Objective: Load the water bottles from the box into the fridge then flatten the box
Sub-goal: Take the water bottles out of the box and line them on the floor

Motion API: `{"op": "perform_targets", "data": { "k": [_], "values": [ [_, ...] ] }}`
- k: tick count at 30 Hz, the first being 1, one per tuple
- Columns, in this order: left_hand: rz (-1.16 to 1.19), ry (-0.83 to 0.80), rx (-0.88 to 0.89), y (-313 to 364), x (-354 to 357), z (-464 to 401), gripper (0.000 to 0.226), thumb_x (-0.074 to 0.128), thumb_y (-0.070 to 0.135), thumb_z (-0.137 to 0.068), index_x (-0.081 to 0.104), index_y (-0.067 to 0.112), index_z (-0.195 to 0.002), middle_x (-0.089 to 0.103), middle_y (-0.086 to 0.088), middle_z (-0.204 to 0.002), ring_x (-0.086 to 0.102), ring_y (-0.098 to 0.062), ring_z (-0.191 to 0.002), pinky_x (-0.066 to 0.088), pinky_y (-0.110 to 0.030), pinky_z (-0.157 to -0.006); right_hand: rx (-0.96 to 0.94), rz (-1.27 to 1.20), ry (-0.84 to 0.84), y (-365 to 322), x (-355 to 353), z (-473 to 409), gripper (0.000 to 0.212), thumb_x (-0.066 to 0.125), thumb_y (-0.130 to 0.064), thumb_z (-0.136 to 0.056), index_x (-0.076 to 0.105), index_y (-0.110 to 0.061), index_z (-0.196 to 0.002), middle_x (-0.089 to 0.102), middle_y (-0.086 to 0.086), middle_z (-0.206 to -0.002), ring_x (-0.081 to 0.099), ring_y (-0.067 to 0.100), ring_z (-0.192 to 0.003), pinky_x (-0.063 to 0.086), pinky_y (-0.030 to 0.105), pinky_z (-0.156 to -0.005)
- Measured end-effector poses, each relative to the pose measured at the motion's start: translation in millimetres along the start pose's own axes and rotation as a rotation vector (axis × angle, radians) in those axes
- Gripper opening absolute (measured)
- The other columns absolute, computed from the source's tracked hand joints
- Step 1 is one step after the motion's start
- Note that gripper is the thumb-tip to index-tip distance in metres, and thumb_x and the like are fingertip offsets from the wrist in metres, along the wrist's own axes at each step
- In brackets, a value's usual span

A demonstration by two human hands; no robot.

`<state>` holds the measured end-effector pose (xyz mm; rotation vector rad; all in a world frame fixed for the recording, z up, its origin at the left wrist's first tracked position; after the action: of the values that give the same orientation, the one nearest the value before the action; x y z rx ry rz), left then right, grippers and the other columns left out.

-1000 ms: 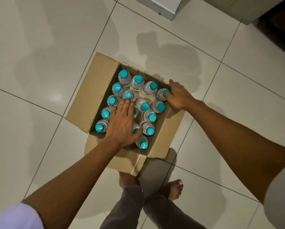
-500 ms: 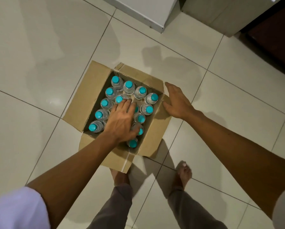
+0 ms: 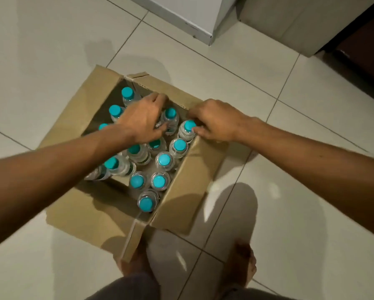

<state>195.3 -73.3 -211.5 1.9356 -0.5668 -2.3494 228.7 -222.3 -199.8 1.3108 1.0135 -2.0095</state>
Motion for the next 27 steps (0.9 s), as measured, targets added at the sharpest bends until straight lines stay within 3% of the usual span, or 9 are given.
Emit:
{"op": "perform_targets", "data": {
  "k": [3, 6, 12, 16, 19, 21, 24, 27],
  "values": [
    [-0.075, -0.064, 0.101, -6, 11, -15, 0.061, 0.068, 0.031, -0.081, 0.04, 0.012, -0.131, 0.056, -0.012, -0.122, 0.058, -0.025, -0.104, 0.053, -0.039, -0.086, -0.096, 0.106, -0.027, -4, 0, -7, 0.026, 0.062, -0.031, -0.089, 0.063, -0.015, -0.109, 0.063, 0.003, -0.093, 0.059, 0.02, -0.083, 0.045, 0.032, -0.064],
    [-0.091, -0.073, 0.147, -5, 16, -21, 0.057, 0.07, 0.028, -0.081, 0.042, 0.009, -0.127, 0.06, -0.012, -0.114, 0.061, -0.026, -0.096, 0.055, -0.042, -0.081, -0.085, 0.191, -0.045, -6, -1, -12, 0.028, 0.065, -0.038, -0.089, 0.064, -0.017, -0.106, 0.06, 0.002, -0.086, 0.059, 0.022, -0.08, 0.05, 0.036, -0.066],
    [-0.152, -0.039, 0.171, 9, 19, -36, 0.041, 0.078, 0.03, -0.075, 0.058, 0.011, -0.105, 0.065, -0.006, -0.091, 0.054, -0.018, -0.074, 0.048, -0.03, -0.067, -0.07, 0.412, -0.055, -22, 6, -15, 0.04, 0.067, -0.052, -0.085, 0.067, -0.018, -0.106, 0.033, -0.006, -0.067, 0.052, 0.019, -0.073, 0.043, 0.031, -0.061],
    [-0.247, -0.025, 0.158, 19, 14, -43, 0.025, 0.081, 0.029, -0.073, 0.061, 0.017, -0.082, 0.054, 0.003, -0.072, 0.05, -0.018, -0.072, 0.043, -0.03, -0.066, -0.025, 0.417, -0.018, -24, 17, -23, 0.042, 0.074, -0.047, -0.081, 0.066, -0.018, -0.11, 0.046, -0.001, -0.082, 0.051, 0.017, -0.075, 0.044, 0.029, -0.064],
    [-0.253, -0.079, 0.112, 24, 9, -43, 0.044, 0.085, 0.033, -0.068, 0.041, 0.026, -0.068, 0.042, 0.009, -0.066, 0.054, -0.021, -0.075, 0.051, -0.035, -0.07, -0.031, 0.365, -0.021, -31, 15, -30, 0.033, 0.081, -0.039, -0.074, 0.061, -0.021, -0.093, 0.056, -0.001, -0.088, 0.053, 0.015, -0.074, 0.045, 0.027, -0.064],
    [-0.265, -0.077, 0.112, 31, 2, -41, 0.039, 0.086, 0.033, -0.066, 0.05, 0.02, -0.071, 0.049, 0.005, -0.067, 0.052, -0.019, -0.071, 0.048, -0.031, -0.068, -0.011, 0.306, -0.02, -32, 9, -31, 0.035, 0.085, -0.037, -0.069, 0.057, -0.022, -0.083, 0.061, -0.001, -0.087, 0.056, 0.015, -0.076, 0.051, 0.028, -0.067],
    [-0.223, -0.082, 0.078, 37, -19, -39, 0.03, 0.087, 0.031, -0.064, 0.067, 0.011, -0.073, 0.059, 0.004, -0.064, 0.053, -0.014, -0.057, 0.043, -0.024, -0.058, 0.023, 0.205, 0.048, -25, -10, -25, 0.033, 0.085, -0.04, -0.064, 0.072, -0.015, -0.081, 0.066, -0.003, -0.075, 0.056, 0.011, -0.066, 0.053, 0.029, -0.066],
    [-0.092, -0.106, 0.036, 40, -47, -36, 0.022, 0.088, 0.029, -0.064, 0.07, 0.016, -0.066, 0.065, 0.005, -0.057, 0.054, -0.008, -0.047, 0.042, -0.019, -0.05, 0.049, 0.061, 0.145, -19, -40, -10, 0.03, 0.083, -0.04, -0.063, 0.079, -0.017, -0.083, 0.071, -0.004, -0.071, 0.062, 0.012, -0.066, 0.053, 0.027, -0.068]
  ]
}}
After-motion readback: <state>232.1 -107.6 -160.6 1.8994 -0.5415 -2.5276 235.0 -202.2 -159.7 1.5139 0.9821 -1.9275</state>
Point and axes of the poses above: each hand's wrist, its own z-axis away from the middle knuckle, its own x-axis out of the palm, y = z × x, the point moved 6 cm from there along -z, towards the middle knuckle
